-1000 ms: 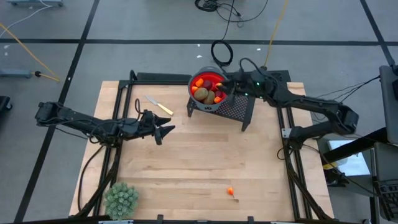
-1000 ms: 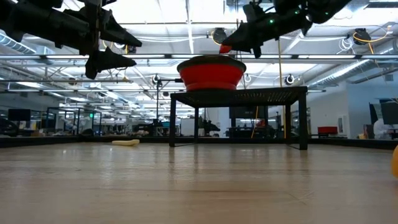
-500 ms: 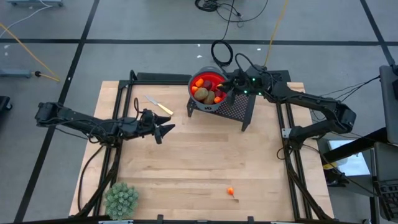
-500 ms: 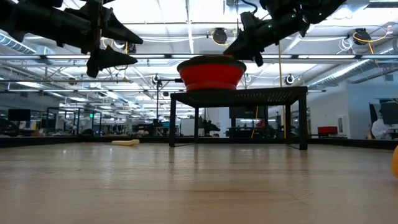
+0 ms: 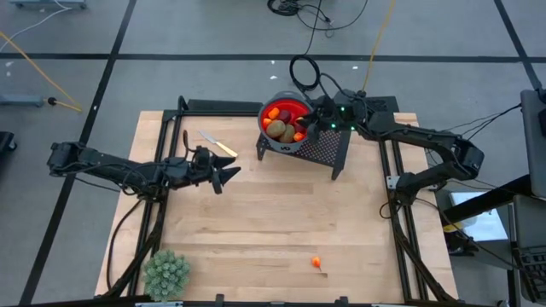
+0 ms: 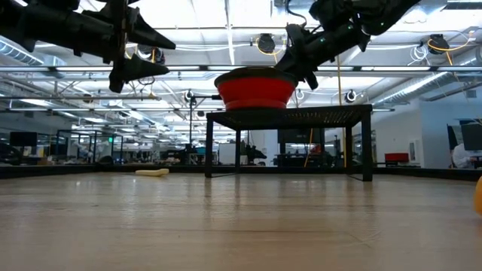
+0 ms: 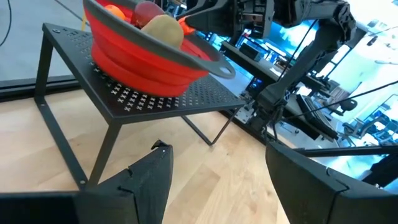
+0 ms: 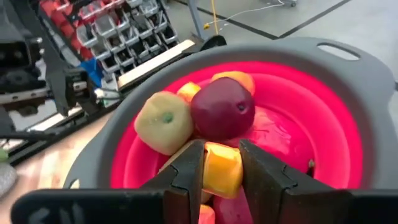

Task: Pick & Place Fruit
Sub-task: Put the top pear into the strainer bowl on the shelf, then put the pear into the strainer bowl on the shelf

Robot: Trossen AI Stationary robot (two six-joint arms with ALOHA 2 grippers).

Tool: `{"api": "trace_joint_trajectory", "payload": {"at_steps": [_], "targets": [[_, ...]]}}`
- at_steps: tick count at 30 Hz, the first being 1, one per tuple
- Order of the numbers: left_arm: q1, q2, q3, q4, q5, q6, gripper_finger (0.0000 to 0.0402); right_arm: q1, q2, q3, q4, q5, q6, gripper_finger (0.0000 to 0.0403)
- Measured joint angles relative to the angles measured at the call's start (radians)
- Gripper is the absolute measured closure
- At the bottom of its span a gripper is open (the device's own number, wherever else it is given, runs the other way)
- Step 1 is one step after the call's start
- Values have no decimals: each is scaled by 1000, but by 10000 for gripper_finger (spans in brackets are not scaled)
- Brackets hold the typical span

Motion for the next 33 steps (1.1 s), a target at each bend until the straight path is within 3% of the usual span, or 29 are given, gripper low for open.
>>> {"api": "trace_joint_trajectory", "payload": {"at_steps": [16,29,33], "targets": [[15,0,0,6,14,3,147,-5,0,0,1,2,32,316],[16,0,0,6,32,0,147,-5,0,0,1,1,33,264],[16,0,0,6,32,-1,147,-5,-32,-2,8,-87,25,277]]}}
